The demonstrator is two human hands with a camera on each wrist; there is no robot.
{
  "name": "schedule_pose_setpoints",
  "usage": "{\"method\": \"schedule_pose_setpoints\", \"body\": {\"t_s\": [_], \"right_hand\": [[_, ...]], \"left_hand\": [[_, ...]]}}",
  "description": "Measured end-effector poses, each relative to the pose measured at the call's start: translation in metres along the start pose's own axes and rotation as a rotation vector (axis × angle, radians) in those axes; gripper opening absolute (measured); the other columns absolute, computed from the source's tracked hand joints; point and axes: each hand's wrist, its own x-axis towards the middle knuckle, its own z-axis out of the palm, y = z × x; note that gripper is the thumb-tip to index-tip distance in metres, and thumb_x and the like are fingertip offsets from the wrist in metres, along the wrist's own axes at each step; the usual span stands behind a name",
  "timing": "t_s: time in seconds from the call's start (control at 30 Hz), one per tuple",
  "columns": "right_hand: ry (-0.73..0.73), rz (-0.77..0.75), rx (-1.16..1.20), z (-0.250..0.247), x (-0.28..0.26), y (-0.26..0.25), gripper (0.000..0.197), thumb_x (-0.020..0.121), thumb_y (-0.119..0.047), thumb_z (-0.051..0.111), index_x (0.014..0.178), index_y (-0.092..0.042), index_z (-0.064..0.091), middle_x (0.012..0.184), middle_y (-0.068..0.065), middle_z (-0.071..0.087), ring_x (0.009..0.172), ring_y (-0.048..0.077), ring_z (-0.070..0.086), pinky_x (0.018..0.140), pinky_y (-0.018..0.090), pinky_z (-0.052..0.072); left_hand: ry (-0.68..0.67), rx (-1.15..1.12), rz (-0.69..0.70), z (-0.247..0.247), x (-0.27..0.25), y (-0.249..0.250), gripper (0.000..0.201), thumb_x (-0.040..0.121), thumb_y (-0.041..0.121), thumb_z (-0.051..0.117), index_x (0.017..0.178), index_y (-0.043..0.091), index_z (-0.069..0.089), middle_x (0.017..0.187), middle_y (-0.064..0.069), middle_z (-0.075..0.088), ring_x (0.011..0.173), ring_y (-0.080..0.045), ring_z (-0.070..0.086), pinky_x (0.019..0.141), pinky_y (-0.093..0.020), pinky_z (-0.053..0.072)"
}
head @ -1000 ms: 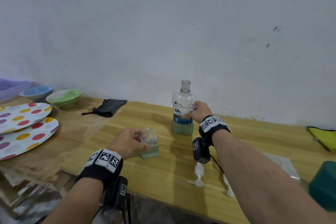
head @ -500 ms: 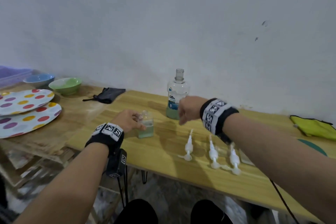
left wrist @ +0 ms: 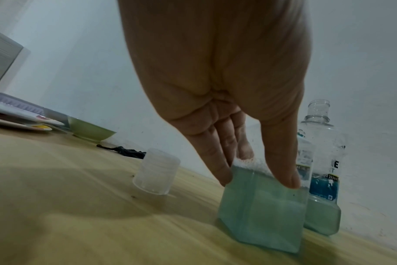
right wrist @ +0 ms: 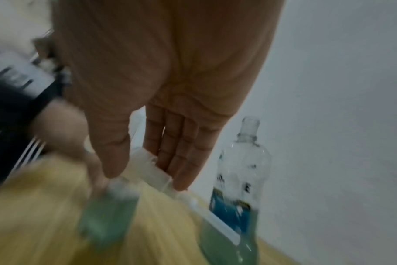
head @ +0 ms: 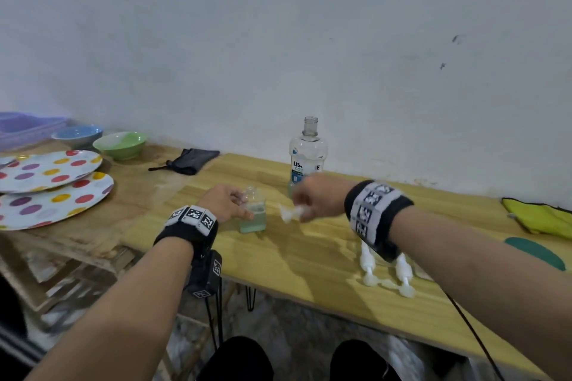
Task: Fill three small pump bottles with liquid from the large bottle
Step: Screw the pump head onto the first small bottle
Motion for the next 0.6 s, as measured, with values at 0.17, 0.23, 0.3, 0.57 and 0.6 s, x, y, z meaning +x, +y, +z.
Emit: {"method": "schedule_pose_setpoints", "body": {"t_s": [0.17,0.23,0.3,0.57,0.6], "right_hand": [[0.401,0.016,0.565,-0.059,0.036,-0.015,0.033,0.081,-0.025,0.076,0.111,-0.013,0.069,0.085,-0.008,0.067,0.078,0.008,0.065,0.073,0.023,0.051],[0.435,0.044,0.796,-0.065,0.051,-0.025,0.032,0.082,-0.02,0.076,0.11,-0.005,0.069,0.086,0.002,0.073,0.078,0.018,0.072,0.074,0.028,0.058],[0.451,0.063,0.909,-0.063,0.064,-0.034,0.024,0.083,-0.014,0.074,0.102,0.0,0.07,0.09,0.014,0.074,0.081,0.023,0.073,0.077,0.034,0.061],[0.418,0.118,0.99,-0.041,0.082,-0.038,0.012,0.083,-0.011,0.074,0.089,-0.001,0.07,0.086,0.016,0.073,0.078,0.025,0.073,0.076,0.038,0.061],[0.401,0.135,0.989,-0.036,0.082,-0.038,0.014,0.083,-0.011,0.075,0.091,-0.001,0.069,0.087,0.016,0.073,0.078,0.025,0.073,0.077,0.039,0.061]], "left_hand": [[0.019,0.007,0.025,0.001,-0.001,0.002,0.043,0.064,0.022,0.09,0.098,0.009,0.067,0.101,-0.004,0.071,0.097,-0.021,0.066,0.08,-0.029,0.05],[0.019,0.008,0.029,0.002,-0.001,0.002,0.046,0.065,0.025,0.089,0.102,0.009,0.067,0.1,-0.001,0.071,0.096,-0.02,0.066,0.08,-0.028,0.051],[0.028,0.011,0.036,0.002,-0.002,0.0,0.046,0.064,0.027,0.089,0.101,0.011,0.068,0.097,0.0,0.072,0.093,-0.019,0.066,0.08,-0.029,0.052],[0.03,-0.048,0.035,0.003,0.0,-0.002,0.047,0.061,0.025,0.091,0.099,0.009,0.068,0.098,-0.005,0.074,0.094,-0.024,0.069,0.088,-0.04,0.054],[0.034,-0.053,0.036,0.003,0.0,-0.003,0.047,0.061,0.025,0.091,0.099,0.009,0.068,0.098,-0.006,0.074,0.094,-0.024,0.069,0.088,-0.038,0.054]]}}
